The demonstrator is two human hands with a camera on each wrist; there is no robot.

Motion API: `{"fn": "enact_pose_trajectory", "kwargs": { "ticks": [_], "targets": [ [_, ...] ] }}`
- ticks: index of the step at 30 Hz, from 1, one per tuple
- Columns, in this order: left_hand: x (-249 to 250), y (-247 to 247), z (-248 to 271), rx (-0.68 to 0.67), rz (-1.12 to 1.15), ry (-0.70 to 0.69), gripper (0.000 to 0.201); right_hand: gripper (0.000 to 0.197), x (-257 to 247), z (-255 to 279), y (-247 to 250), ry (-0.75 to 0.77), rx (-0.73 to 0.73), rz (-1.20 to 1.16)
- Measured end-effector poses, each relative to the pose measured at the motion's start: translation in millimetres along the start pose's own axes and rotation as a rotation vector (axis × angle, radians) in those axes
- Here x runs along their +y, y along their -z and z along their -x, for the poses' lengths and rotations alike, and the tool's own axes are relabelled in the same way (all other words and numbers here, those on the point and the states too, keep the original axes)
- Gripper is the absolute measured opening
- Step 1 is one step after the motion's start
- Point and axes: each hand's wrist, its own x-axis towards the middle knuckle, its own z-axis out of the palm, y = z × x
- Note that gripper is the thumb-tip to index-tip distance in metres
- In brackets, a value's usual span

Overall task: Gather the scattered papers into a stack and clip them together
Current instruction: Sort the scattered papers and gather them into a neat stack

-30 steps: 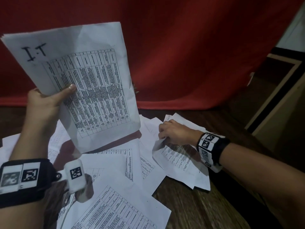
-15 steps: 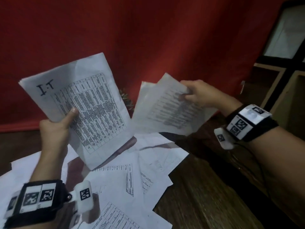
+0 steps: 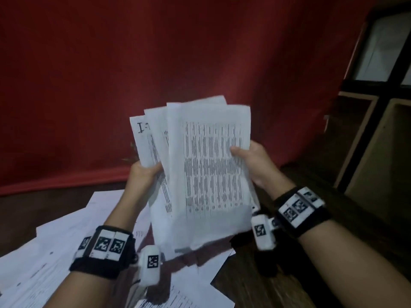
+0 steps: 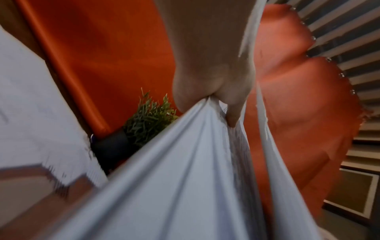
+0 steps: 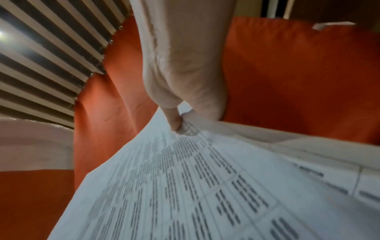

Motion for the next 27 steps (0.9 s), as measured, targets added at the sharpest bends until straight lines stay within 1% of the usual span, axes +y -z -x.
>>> {"fn": "enact_pose_trajectory", "kwargs": {
  "ticks": [3,4,5,7,8,11,12,14,16,18,21,22,24,25,27],
  "targets": [
    [-3.1,-8.2,14.4,0.010,0.104,0.071,0.016,0.032,48.2,2.8,-5.1,-0.093,0.122,-0.071],
    [-3.7,-9.0,18.3,0.010,0.110,0.091,0.016,0.031,60.3,3.9,-6.0,-0.117,0.151,-0.082],
    [-4.3,-8.6,21.4,0.000,0.108,0.096,0.020,0.031,69.7,5.7,-6.8,-0.136,0.177,-0.082],
    [-5.1,-5.5,26.3,-0.014,0.021,0.055,0.032,0.033,81.1,9.3,-9.2,-0.139,0.204,-0.069],
    [-5.3,-4.4,26.5,-0.008,-0.030,0.017,0.032,0.033,83.7,10.7,-10.6,-0.126,0.208,-0.056],
    [-4.1,-2.5,21.5,0.001,-0.119,-0.064,0.011,0.028,78.5,14.8,-12.0,-0.057,0.186,0.013],
    [-2.6,-0.5,17.7,0.011,-0.136,-0.068,0.009,0.024,75.1,14.3,-10.1,-0.026,0.178,0.055],
    [1.4,6.8,9.4,0.022,-0.119,-0.051,0.011,0.014,66.8,11.1,-1.9,0.030,0.199,0.154],
    [4.7,14.6,3.6,0.013,-0.123,-0.062,0.014,0.008,58.3,8.6,7.7,0.058,0.224,0.180],
    [8.8,16.2,3.7,-0.029,-0.129,-0.082,0.013,0.009,50.6,8.5,11.9,0.058,0.194,0.151],
    [12.6,13.8,2.7,-0.092,-0.161,-0.085,0.013,0.025,42.5,10.7,5.5,0.045,0.077,0.076],
    [13.9,11.7,3.1,-0.109,-0.158,-0.091,0.014,0.028,41.8,11.1,1.4,0.045,0.055,0.065],
    [14.8,5.2,5.2,-0.119,-0.147,-0.101,0.017,0.027,41.5,12.4,-7.5,0.045,0.029,0.042],
    [18.0,-0.2,9.7,-0.113,-0.145,-0.115,0.023,0.025,41.2,14.0,-12.7,0.049,0.023,0.024],
    [26.0,-12.0,21.1,-0.110,-0.050,-0.160,0.032,0.016,38.6,18.9,-24.1,0.099,0.051,0.016]
  ]
}}
